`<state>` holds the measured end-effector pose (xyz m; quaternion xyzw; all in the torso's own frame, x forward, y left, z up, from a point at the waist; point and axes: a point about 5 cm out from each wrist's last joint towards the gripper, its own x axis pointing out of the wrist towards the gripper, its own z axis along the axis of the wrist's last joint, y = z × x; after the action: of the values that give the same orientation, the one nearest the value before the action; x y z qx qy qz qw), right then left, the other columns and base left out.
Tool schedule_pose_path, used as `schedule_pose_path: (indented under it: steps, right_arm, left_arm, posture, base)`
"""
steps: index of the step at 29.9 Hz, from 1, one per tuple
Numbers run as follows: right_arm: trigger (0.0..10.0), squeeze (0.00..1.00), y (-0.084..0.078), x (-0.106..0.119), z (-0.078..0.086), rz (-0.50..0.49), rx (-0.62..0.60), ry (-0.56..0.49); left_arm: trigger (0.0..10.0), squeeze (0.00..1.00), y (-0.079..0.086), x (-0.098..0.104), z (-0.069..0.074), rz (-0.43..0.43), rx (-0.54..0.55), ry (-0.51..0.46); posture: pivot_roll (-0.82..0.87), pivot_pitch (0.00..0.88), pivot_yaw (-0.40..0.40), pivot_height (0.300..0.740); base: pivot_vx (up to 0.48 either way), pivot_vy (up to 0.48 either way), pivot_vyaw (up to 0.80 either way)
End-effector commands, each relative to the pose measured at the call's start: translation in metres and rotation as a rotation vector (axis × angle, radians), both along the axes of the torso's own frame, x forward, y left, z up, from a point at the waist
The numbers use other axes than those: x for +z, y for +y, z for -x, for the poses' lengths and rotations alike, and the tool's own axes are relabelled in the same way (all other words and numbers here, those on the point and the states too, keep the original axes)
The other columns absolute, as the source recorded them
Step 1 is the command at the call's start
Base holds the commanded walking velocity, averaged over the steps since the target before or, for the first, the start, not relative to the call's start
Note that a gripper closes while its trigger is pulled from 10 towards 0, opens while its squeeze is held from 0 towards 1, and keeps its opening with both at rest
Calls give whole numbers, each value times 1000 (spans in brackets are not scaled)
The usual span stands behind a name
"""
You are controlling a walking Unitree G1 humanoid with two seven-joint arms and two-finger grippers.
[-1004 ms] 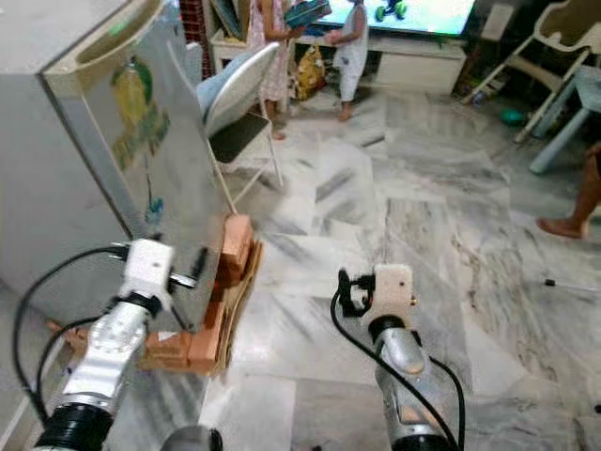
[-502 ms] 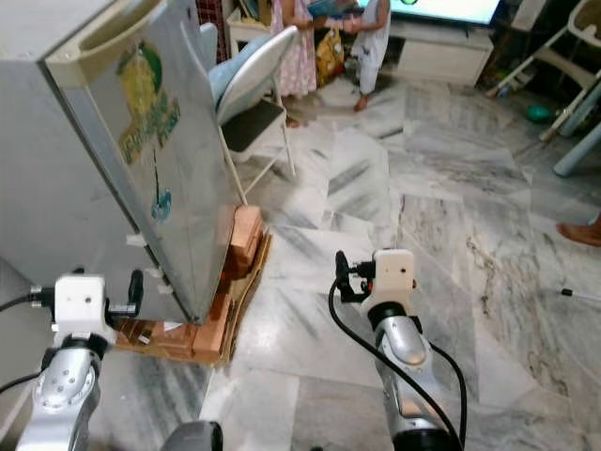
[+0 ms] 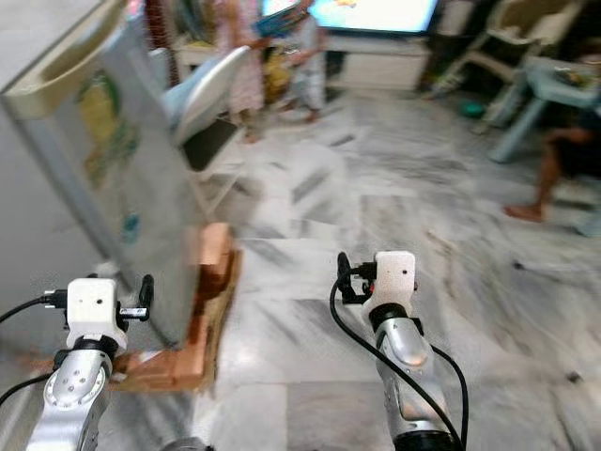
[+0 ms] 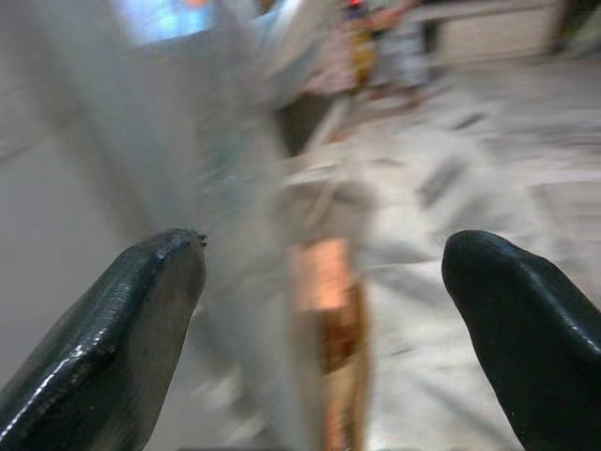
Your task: Restocking fridge
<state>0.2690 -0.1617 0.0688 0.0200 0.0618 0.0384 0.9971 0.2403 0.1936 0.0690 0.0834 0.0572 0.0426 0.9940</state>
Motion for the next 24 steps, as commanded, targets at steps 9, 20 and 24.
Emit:
schedule_pose_path:
  steps: [9, 20, 24]
  right_arm:
    - [10000, 0, 7, -1, -4, -5, 25, 4]
    - [10000, 0, 6, -2, -4, 4, 18, 5]
    - [10000, 0, 6, -2, -4, 6, 19, 7]
  left_arm:
    - [10000, 0, -9, -3, 3, 11, -36, 19]
    - [10000, 0, -8, -4, 3, 12, -36, 28]
    - [10000, 0, -7, -4, 0, 3, -25, 30]
  posture:
    - [84, 36, -52, 740]
    - [86, 35, -53, 740]
    - [83, 37, -55, 740]
  base:
    - [226, 228, 0]
    - [0, 0, 0]
    - [0, 0, 0]
